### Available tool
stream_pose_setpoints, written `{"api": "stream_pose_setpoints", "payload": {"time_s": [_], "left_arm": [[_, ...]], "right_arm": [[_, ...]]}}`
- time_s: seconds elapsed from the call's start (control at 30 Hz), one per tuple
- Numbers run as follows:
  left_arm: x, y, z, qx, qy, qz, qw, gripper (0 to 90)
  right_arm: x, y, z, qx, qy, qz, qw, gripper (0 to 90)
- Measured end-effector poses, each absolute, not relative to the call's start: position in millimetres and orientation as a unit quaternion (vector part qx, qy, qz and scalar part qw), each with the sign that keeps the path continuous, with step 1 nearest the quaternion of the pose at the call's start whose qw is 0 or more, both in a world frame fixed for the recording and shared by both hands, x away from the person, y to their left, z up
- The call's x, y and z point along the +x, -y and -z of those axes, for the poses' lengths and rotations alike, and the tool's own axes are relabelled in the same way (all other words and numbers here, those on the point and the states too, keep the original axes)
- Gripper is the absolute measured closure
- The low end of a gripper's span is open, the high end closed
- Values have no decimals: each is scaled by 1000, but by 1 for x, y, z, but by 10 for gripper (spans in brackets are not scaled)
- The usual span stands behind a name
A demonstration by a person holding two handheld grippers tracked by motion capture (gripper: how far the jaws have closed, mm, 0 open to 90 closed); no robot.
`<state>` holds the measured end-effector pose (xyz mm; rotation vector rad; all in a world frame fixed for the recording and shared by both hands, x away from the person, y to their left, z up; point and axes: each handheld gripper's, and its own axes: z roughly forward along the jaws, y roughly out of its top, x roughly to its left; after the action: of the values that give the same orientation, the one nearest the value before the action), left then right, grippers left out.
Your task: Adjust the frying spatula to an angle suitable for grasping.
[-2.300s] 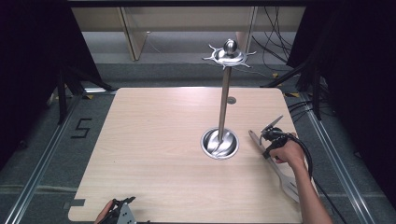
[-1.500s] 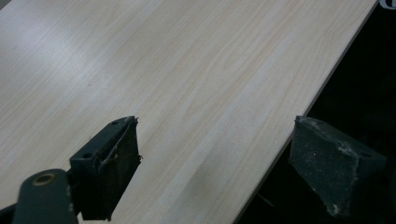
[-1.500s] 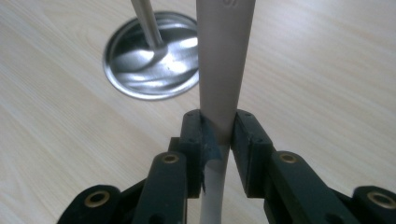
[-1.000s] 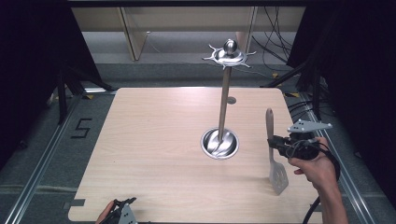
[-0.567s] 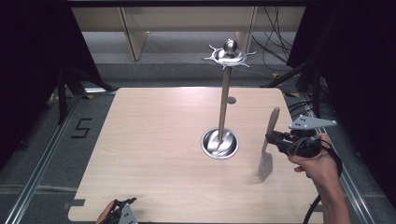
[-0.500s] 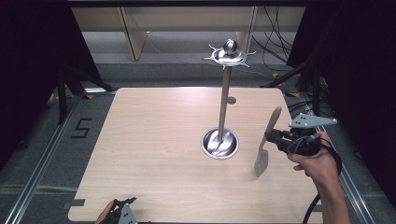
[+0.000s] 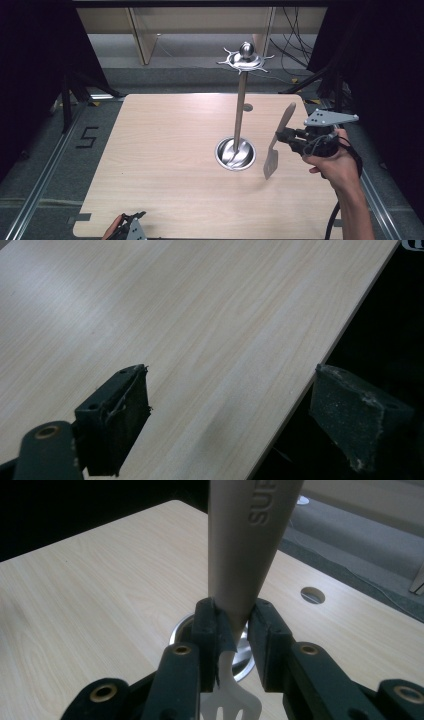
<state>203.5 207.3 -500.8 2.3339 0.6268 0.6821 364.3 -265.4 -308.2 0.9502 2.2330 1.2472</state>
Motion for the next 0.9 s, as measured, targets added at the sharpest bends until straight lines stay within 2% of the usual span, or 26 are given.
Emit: {"api": "stream_pose_setpoints", "payload": {"time_s": [0.27,0.4,0.9], "left_arm": [[203,-207,501,884,-237,-258,310,151],[203,-205,503,875,-248,-258,327,151],[203,-207,501,883,-237,-256,312,151]], "right_arm": [[370,258,295,324,-804,-446,220,752],[373,253,293,325,-802,-452,216,752],[388,238,272,311,-807,-456,209,752]]}}
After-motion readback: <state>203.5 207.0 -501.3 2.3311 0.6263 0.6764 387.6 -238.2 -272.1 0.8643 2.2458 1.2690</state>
